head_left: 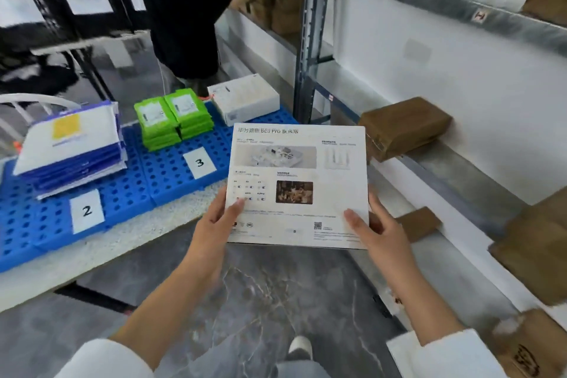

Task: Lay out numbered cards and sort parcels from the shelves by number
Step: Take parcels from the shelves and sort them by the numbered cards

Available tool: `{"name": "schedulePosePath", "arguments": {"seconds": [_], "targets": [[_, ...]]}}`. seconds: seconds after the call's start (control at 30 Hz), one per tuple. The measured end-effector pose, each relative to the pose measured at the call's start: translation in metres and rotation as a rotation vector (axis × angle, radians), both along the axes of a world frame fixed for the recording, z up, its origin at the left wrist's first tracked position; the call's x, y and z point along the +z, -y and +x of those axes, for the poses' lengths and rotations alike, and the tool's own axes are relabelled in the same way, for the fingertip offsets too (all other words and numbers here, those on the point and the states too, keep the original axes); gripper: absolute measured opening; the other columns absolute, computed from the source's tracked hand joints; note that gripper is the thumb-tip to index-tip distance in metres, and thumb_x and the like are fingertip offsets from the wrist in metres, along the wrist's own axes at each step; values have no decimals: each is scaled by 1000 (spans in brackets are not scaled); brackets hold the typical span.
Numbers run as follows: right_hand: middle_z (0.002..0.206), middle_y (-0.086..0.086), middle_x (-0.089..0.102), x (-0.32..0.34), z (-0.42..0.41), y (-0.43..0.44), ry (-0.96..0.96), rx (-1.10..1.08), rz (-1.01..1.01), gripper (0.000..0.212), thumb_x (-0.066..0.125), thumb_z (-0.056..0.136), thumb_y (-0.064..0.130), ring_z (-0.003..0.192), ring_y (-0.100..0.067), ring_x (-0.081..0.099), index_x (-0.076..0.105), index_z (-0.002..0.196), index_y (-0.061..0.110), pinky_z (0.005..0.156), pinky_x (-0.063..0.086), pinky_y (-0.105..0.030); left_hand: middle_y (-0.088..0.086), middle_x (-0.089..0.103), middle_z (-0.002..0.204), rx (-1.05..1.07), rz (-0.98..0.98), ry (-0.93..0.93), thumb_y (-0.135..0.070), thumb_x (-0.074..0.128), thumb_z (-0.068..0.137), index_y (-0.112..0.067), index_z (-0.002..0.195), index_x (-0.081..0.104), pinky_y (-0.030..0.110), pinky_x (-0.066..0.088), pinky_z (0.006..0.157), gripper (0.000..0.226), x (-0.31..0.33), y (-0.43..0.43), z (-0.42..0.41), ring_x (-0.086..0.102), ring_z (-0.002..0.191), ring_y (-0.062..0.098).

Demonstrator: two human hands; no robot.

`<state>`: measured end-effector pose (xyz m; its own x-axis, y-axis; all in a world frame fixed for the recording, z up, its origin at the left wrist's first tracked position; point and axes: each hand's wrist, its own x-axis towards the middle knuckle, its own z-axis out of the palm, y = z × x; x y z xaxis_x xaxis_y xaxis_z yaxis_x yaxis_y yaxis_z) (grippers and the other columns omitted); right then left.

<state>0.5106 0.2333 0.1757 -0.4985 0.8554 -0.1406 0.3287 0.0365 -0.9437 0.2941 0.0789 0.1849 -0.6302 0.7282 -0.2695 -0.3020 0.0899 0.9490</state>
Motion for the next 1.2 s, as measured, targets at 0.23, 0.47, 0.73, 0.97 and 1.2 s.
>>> {"name": "schedulePosePath", "arguments": {"seconds": [0.23, 0.47, 0.73, 0.97, 1.2], "targets": [[125, 23, 61, 11, -41, -94, -42, 168, 2, 69, 63, 81, 58, 113, -6, 60, 27, 140, 60, 96, 53, -39, -19, 65, 121, 165, 13, -36, -26, 55, 96, -42, 134, 52, 29, 47, 92, 41, 20, -68, -16, 61, 112, 5], [129, 25, 56, 20, -72, -150, -56, 282, 34, 73, 64, 85, 49, 109, 3, 57, 25, 146, 50, 80, 52, -11, -19, 66, 121, 265, 31, -14, -26, 56, 96, -43, 132, 53, 37, 42, 104, 41, 16, -103, -30, 58, 118, 9], [135, 20, 54, 27, -103, -190, -43, 352, 77, 73, 64, 86, 46, 110, -2, 58, 26, 148, 44, 82, 55, -20, -16, 66, 122, 350, 74, 45, -27, 60, 93, -39, 136, 50, 47, 36, 110, 46, 9, -129, -50, 58, 120, 14], [134, 14, 56, 30, -134, -217, -68, 383, 111, 71, 61, 89, 41, 97, 4, 58, 23, 150, 41, 71, 53, -11, -12, 65, 125, 319, 109, 45, -24, 57, 95, -39, 136, 51, 46, 42, 106, 44, 8, -157, -81, 58, 120, 17], [130, 20, 56, 26, -181, -246, -43, 425, 79, 73, 64, 86, 43, 104, 3, 58, 26, 149, 42, 73, 53, -10, -16, 65, 124, 341, 108, 88, -25, 57, 94, -43, 133, 53, 48, 35, 111, 42, -2, -177, -122, 54, 123, 17]]}}
